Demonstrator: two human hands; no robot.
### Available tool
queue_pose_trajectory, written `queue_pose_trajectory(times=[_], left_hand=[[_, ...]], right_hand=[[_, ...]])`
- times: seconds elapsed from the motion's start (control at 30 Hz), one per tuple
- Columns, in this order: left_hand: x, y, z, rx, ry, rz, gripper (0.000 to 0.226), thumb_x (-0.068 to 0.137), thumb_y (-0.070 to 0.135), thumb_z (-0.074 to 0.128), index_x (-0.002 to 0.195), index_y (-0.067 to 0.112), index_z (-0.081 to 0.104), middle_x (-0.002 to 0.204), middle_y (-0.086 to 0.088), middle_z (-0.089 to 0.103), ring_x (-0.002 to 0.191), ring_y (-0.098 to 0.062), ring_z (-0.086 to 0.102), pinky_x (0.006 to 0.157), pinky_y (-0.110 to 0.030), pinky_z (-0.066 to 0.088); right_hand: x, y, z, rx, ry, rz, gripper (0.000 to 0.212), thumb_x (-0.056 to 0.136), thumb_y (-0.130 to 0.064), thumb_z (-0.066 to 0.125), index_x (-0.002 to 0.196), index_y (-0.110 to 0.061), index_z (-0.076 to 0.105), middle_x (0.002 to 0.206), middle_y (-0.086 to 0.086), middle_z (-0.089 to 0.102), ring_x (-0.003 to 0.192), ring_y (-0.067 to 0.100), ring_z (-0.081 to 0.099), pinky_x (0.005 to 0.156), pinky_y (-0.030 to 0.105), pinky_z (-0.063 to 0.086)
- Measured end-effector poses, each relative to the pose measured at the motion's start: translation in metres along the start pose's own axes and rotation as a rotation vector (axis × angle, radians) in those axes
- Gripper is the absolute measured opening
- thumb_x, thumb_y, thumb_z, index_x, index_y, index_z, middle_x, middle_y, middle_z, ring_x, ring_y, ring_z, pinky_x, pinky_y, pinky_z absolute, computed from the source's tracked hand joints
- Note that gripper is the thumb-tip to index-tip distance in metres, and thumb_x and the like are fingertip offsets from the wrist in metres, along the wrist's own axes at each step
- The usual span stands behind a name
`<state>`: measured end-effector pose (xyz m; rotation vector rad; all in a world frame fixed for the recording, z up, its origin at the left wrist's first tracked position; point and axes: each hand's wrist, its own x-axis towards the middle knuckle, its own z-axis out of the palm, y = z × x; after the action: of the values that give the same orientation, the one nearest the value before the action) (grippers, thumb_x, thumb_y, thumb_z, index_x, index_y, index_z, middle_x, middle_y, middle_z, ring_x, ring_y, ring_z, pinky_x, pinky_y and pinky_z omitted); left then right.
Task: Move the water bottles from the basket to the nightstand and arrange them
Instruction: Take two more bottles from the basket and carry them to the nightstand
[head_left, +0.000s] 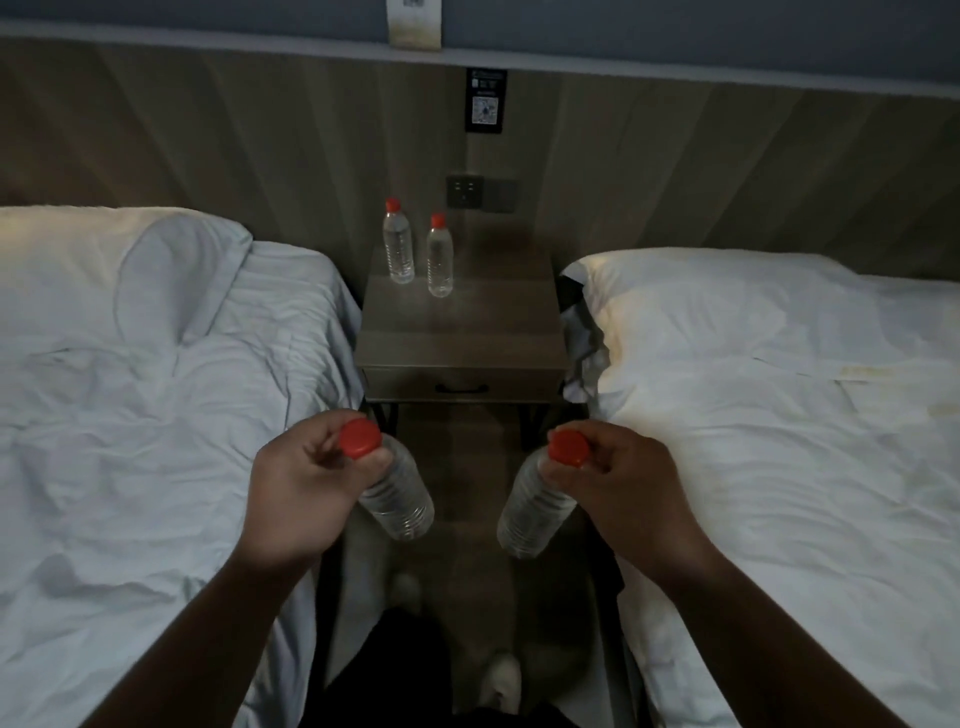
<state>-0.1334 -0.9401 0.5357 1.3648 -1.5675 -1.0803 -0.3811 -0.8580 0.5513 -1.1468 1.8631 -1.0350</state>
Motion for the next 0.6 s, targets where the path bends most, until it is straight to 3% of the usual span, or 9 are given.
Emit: queue_pose_trajectory(times=[0.2, 0.3, 0.37, 0.47, 0.6], left_hand=[[0.076, -0.021, -0.023, 0.039, 0.004, -0.028, 0.024, 0.071, -0.002, 0.079, 0.079, 0.019, 0.071, 0.076, 0.001, 0.072, 0.066, -0.006, 0.065, 0.065, -0.018, 0.051], [0.123, -0.034, -0.036, 0.063, -0.017, -0.084, 0.017, 0.065, 0.018, 0.081, 0.078, 0.023, 0.072, 0.072, 0.005, 0.071, 0.067, -0.01, 0.067, 0.065, -0.025, 0.053], [0.153, -0.042, -0.043, 0.061, -0.025, -0.094, 0.018, 0.062, 0.026, 0.075, 0.08, 0.027, 0.072, 0.072, 0.007, 0.071, 0.067, -0.01, 0.067, 0.063, -0.024, 0.053], [0.196, -0.051, -0.046, 0.181, -0.035, -0.026, 0.024, 0.063, 0.026, 0.084, 0.084, 0.03, 0.071, 0.074, 0.007, 0.07, 0.071, -0.007, 0.066, 0.065, -0.024, 0.053], [0.246, -0.056, -0.038, 0.256, -0.108, -0.041, 0.025, 0.072, 0.018, 0.082, 0.092, 0.026, 0.07, 0.078, 0.011, 0.069, 0.073, -0.001, 0.065, 0.06, -0.01, 0.044]], right_hand=[[0.08, -0.027, 0.046, -0.056, -0.068, -0.044, 0.019, 0.074, -0.022, 0.078, 0.079, -0.038, 0.068, 0.086, -0.019, 0.07, 0.08, -0.003, 0.066, 0.067, 0.011, 0.053], [0.125, -0.042, 0.07, -0.069, -0.074, -0.054, 0.022, 0.073, -0.021, 0.079, 0.077, -0.04, 0.068, 0.086, -0.021, 0.07, 0.081, -0.002, 0.066, 0.068, 0.013, 0.054], [0.152, -0.053, 0.082, -0.092, -0.082, -0.07, 0.025, 0.074, -0.021, 0.079, 0.075, -0.042, 0.066, 0.082, -0.023, 0.069, 0.081, -0.006, 0.065, 0.065, 0.009, 0.052], [0.187, -0.064, 0.095, -0.139, -0.041, -0.116, 0.031, 0.074, -0.021, 0.08, 0.084, -0.044, 0.06, 0.078, -0.021, 0.067, 0.085, -0.009, 0.064, 0.069, 0.006, 0.05], [0.222, -0.066, 0.099, -0.111, 0.001, -0.043, 0.028, 0.073, -0.027, 0.08, 0.088, -0.041, 0.06, 0.085, -0.02, 0.067, 0.088, -0.011, 0.063, 0.071, 0.008, 0.051]])
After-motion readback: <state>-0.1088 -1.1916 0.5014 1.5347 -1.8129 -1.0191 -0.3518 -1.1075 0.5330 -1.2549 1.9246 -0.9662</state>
